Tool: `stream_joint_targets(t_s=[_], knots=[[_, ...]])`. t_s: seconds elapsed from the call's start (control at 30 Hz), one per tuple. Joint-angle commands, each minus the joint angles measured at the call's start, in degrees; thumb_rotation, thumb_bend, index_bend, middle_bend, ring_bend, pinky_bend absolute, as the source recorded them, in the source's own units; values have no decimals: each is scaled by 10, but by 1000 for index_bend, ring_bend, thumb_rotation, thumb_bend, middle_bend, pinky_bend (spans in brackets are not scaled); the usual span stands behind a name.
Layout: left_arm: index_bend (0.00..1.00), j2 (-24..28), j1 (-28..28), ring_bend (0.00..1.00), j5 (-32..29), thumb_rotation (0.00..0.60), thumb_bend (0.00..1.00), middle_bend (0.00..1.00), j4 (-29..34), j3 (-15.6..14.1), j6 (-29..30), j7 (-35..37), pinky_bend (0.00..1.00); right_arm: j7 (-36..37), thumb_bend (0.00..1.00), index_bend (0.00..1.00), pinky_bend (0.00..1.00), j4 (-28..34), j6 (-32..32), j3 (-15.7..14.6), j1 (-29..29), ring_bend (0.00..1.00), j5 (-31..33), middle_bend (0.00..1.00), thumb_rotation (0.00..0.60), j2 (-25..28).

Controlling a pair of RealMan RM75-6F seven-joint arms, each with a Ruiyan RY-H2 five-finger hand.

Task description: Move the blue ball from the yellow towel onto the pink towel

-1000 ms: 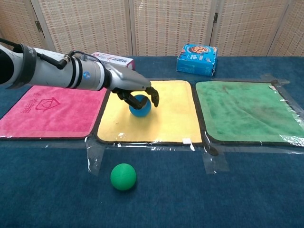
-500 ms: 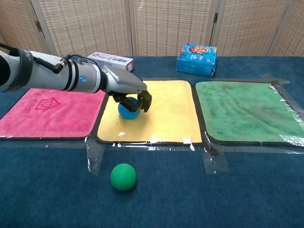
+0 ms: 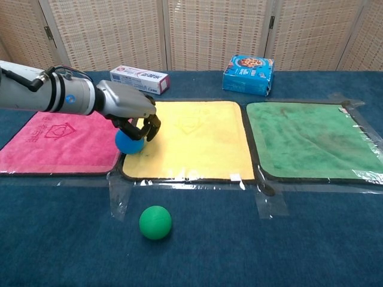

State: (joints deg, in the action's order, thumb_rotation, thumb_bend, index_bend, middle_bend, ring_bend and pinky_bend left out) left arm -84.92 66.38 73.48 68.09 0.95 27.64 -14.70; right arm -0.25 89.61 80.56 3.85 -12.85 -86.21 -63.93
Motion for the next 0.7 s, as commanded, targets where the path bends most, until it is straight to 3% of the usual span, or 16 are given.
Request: stream_joint_targets(t_s=[0.03,0.33,0.43,0.57,0.7], knots=[[423,11,-7,297,-5,181,838,375,3,-1,7,-2,4,0,84,0,0,1,1,1,1,0,-1,0,600,0],[413,58,-35,288,13,183,838,375,50,5,61,17,4,0,85,0,0,9,8,1,6,0,-8,0,600,3],[294,79,-47,235,34,181,822,325,80,-5,82,10,3,3,85,0,0,10,8,1,7,0,-8,0,600,3],[102,96,-63,129,51,185,667,177,105,-18,101,-1,3,8,84,0,0,8,8,3,8,0,-8,0,600,2],[7,107,-78,64,55,207,490,83,121,-29,112,-20,2,13,85,0,0,4,7,3,7,0,-10,0,600,2]])
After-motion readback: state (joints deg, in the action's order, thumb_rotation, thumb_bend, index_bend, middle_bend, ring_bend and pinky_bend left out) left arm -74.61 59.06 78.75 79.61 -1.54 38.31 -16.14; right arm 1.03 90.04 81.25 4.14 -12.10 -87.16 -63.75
